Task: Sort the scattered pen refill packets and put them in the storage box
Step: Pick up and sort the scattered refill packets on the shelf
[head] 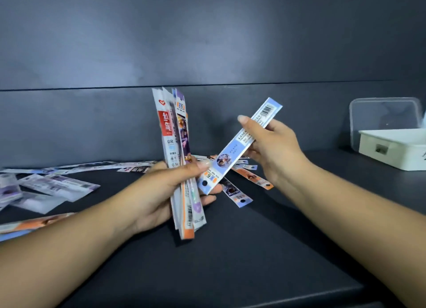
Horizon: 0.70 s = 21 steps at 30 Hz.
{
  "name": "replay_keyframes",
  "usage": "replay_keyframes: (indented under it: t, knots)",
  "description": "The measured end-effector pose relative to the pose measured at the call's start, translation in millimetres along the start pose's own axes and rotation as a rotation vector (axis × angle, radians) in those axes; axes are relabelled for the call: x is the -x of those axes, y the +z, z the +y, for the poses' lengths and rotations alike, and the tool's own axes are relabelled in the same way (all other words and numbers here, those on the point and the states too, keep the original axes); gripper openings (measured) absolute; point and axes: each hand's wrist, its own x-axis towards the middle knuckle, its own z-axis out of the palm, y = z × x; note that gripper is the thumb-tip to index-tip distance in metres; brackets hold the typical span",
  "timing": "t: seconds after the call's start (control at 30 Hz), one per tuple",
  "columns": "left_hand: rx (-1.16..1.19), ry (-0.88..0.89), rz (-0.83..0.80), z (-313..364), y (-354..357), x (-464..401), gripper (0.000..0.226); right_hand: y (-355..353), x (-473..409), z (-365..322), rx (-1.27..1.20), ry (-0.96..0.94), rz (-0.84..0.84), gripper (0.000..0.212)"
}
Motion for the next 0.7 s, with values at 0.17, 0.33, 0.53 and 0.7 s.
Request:
replay_keyframes:
  t: [0.17, 0.33, 0.53, 0.7]
  knots:
    - [-0.206, 0.082, 0.110, 5, -8, -5, 0.028, 0, 0, -8, -0.009, 0.006, -0.052, 0.025]
    - [-0.492, 0.062, 0.142, 24, -45, -3, 0.035, -34, -5, -27, 0.416, 0.080, -0.403, 0.012]
    - [-0.028, 0.144, 0.329, 27, -50, -9, 0.014, -23, 4, -11, 0.660, 0.213, -0.615, 0.011]
    - [0.215, 0.143, 0.303, 29, -44, -5, 0.009, -14, 2, -13, 0.225, 0.194, -0.336, 0.009]
